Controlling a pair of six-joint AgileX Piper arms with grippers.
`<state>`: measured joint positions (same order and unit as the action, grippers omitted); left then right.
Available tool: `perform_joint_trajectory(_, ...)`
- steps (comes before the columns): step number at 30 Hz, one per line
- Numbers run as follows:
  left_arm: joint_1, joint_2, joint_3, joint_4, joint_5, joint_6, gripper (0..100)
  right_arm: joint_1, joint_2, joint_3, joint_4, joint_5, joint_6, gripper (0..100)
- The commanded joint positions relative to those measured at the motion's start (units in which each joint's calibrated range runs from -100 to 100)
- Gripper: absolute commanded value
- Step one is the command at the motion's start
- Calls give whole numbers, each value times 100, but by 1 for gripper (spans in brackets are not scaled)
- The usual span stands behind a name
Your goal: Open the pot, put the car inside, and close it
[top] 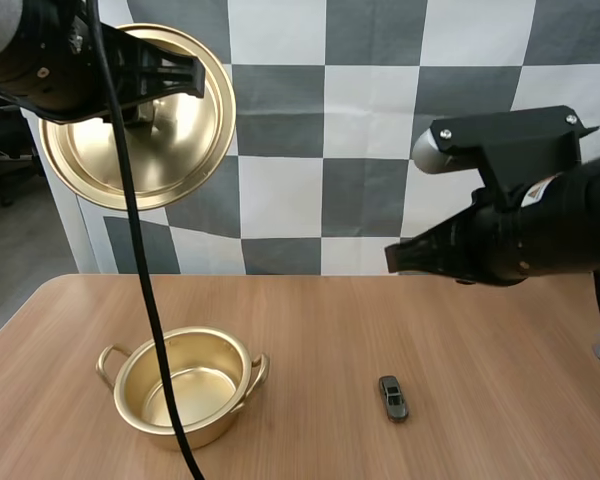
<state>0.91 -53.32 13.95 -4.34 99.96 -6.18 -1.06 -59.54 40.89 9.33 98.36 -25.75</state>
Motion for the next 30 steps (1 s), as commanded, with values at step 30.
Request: perform_joint_trajectory(30, 1, -5, 2, -93, 4, -3, 0, 2, 1558, 1432, -116, 164, -71, 0)
